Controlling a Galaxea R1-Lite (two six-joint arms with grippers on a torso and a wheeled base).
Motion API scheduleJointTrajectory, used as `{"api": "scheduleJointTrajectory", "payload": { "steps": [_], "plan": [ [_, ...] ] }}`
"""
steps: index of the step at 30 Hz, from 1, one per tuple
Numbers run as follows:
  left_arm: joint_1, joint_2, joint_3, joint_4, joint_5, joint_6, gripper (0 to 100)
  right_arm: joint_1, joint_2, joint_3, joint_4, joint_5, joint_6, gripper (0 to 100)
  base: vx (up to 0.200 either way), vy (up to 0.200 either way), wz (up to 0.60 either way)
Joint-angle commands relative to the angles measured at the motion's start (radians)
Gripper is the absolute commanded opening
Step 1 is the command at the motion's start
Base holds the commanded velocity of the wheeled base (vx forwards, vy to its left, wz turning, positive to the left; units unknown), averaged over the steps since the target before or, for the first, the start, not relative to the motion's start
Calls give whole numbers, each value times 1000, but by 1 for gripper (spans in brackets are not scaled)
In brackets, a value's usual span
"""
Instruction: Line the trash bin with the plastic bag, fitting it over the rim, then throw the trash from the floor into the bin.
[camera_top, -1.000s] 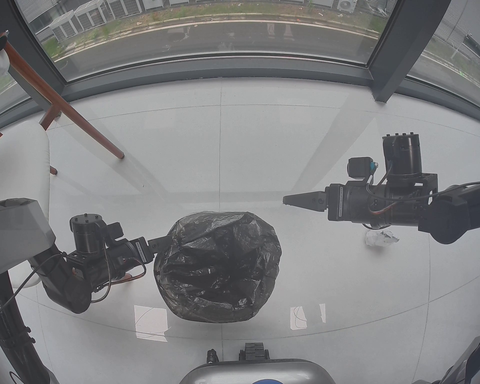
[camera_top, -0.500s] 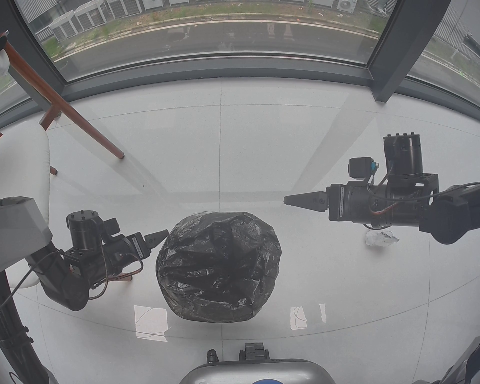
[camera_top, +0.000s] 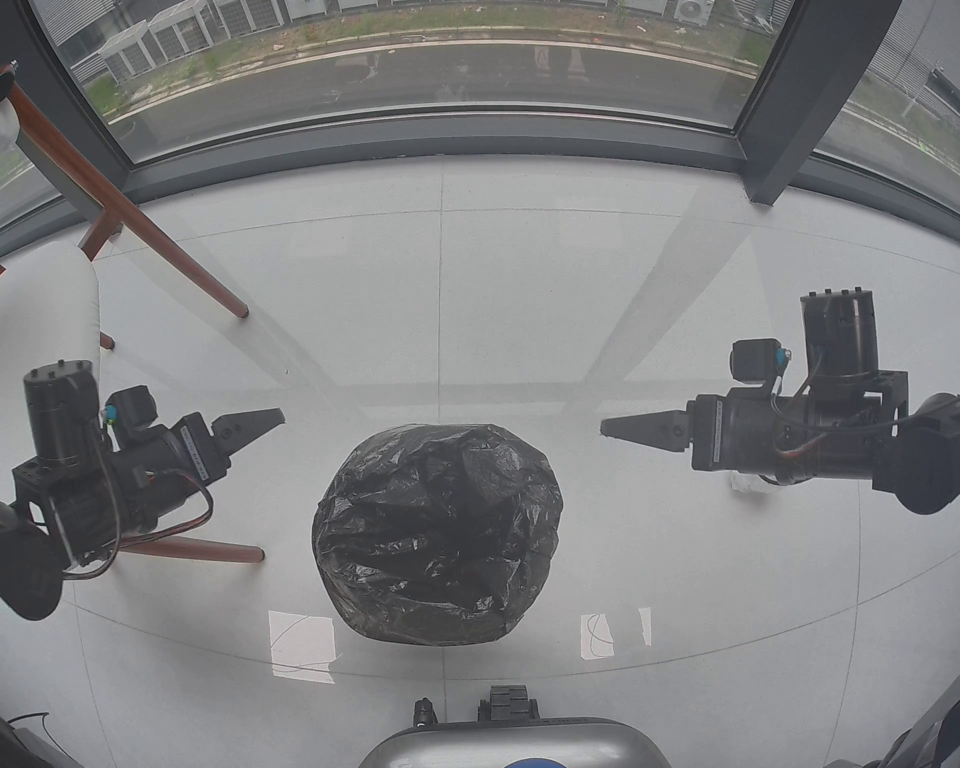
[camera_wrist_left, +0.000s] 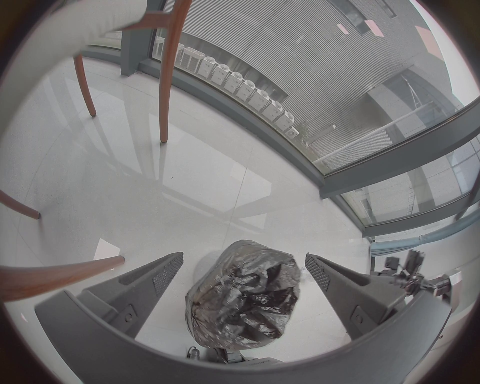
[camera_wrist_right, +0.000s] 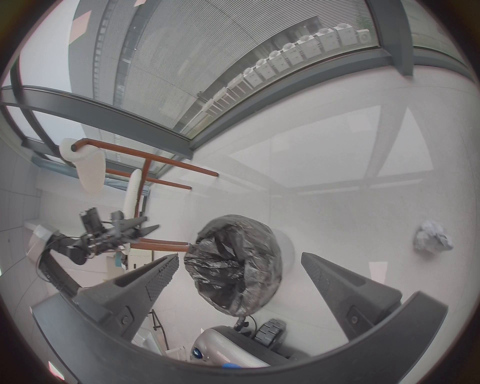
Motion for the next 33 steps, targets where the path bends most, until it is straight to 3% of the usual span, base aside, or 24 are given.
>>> {"api": "scheduleJointTrajectory", "payload": {
  "steps": [1,9,14,19,23,26,33],
  "plan": [
    [-6,-216,37,54,-1,-23,100,-51,-63,80,-1,-40,-4,100,0,0,0],
    [-13,-245,52,55,-4,-26,100,-168,-113,79,-1,-39,-5,100,0,0,0],
    [-9,-245,57,54,-2,-54,100,-333,-161,132,0,-27,-4,100,0,0,0],
    [-7,-245,58,54,-5,-63,100,-493,-188,201,0,58,-11,100,0,0,0],
    [-6,-240,58,54,-33,-63,100,-589,-181,255,-1,105,-85,100,0,0,0],
    [-6,-240,55,54,-73,-63,100,-614,-172,260,-1,119,-133,100,0,-67,0],
    [-4,-237,55,52,-102,-62,100,-615,-96,229,-36,116,-140,100,0,-200,0]
  ]
}}
